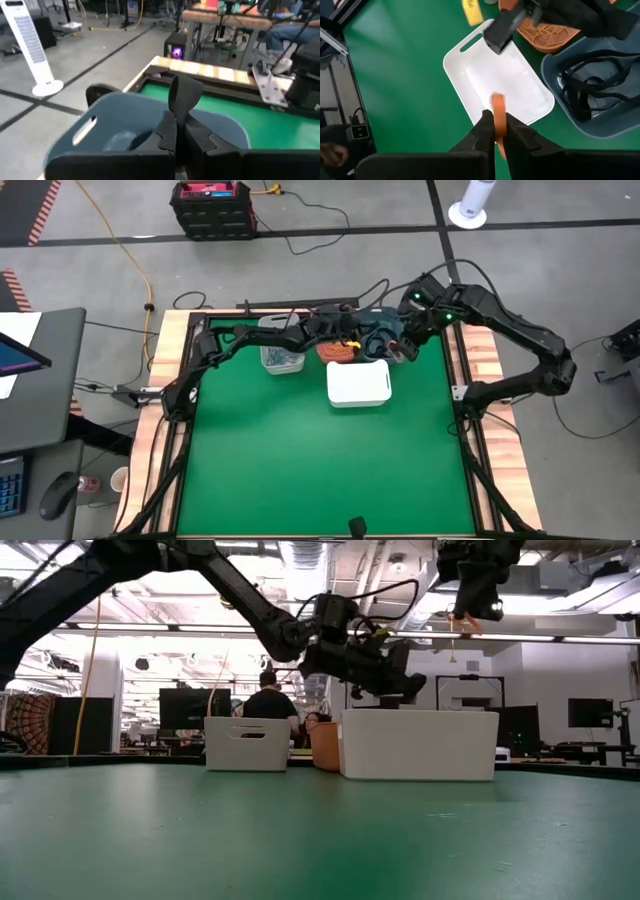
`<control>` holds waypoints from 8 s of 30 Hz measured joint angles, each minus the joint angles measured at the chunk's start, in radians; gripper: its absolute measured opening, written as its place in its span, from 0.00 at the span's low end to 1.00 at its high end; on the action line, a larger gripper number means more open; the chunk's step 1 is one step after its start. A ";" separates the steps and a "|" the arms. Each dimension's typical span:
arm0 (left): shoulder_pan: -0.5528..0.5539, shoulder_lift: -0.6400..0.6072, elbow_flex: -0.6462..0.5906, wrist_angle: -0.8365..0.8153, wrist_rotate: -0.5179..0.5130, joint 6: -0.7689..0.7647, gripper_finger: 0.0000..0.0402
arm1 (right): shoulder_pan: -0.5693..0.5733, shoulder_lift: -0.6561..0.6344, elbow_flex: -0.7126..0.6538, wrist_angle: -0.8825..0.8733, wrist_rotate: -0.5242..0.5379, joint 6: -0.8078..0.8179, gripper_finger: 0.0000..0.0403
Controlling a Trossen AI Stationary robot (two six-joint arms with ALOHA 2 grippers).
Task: Sort rubber bands into baskets
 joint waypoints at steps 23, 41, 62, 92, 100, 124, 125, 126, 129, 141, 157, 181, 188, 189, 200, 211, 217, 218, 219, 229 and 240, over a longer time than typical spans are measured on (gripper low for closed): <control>0.007 0.136 0.216 -0.193 0.099 -0.093 0.48 | -0.001 -0.078 0.000 0.057 0.026 0.038 0.15; 0.105 -0.165 0.253 -0.907 0.127 0.237 0.40 | 0.112 -0.047 -0.241 0.449 0.028 0.059 0.15; 0.178 -0.263 0.250 -1.397 0.177 0.375 0.30 | 0.196 0.272 -0.295 0.576 0.131 0.080 0.22; 0.359 -0.537 -0.520 -0.835 0.109 0.104 0.24 | 0.230 0.268 -0.151 0.572 0.113 0.129 0.67; 0.362 -0.450 -0.457 -0.831 0.087 0.302 0.24 | 0.274 0.248 -0.110 0.563 0.168 0.164 0.67; 0.418 -0.371 -0.447 -0.728 0.208 0.389 0.34 | 0.308 0.222 -0.111 0.573 0.222 0.264 0.67; 0.422 -0.371 -0.448 -0.734 0.216 0.390 0.37 | 0.308 0.222 -0.111 0.574 0.223 0.266 0.67; 0.423 -0.371 -0.448 -0.732 0.223 0.391 0.39 | 0.308 0.222 -0.111 0.574 0.223 0.270 0.67; 0.425 -0.364 -0.448 -0.725 0.227 0.401 0.44 | 0.306 0.222 -0.111 0.576 0.224 0.273 0.67; 0.403 -0.413 -0.419 -0.852 0.187 0.582 0.42 | 0.306 0.222 -0.111 0.576 0.248 0.280 0.67; 0.377 -0.391 -0.414 -0.893 0.173 0.748 0.36 | 0.291 0.222 -0.111 0.596 0.262 0.280 0.67; 0.347 -0.289 -0.412 -0.890 0.055 0.647 0.22 | 0.307 0.222 -0.111 0.651 0.262 0.304 0.67; 0.345 -0.292 -0.409 -0.898 0.049 0.641 0.01 | 0.307 0.222 -0.111 0.651 0.264 0.317 0.67; 0.345 -0.297 -0.403 -0.905 0.048 0.641 0.01 | 0.307 0.222 -0.111 0.651 0.266 0.317 0.67; 0.347 -0.332 -0.158 -1.298 0.101 0.598 0.00 | 0.304 0.222 -0.111 0.652 0.268 0.315 0.67; 0.346 -0.333 0.125 -1.621 0.123 0.545 0.00 | 0.307 0.222 -0.111 0.652 0.262 0.311 0.67; 0.347 -0.335 0.211 -1.738 0.136 0.504 0.00 | 0.307 0.222 -0.111 0.655 0.261 0.277 0.67; 0.347 -0.335 0.211 -1.752 0.138 0.489 0.00 | 0.307 0.222 -0.111 0.657 0.261 0.269 0.67; 0.347 -0.335 0.210 -1.774 0.137 0.482 0.00 | 0.307 0.222 -0.111 0.661 0.261 0.257 0.67; 0.324 -0.335 0.119 -1.838 0.202 0.465 0.01 | 0.307 0.222 -0.111 0.716 0.259 0.216 0.67; 0.267 -0.335 -0.098 -1.643 0.127 0.410 0.01 | 0.307 0.222 -0.111 0.727 0.259 0.208 0.67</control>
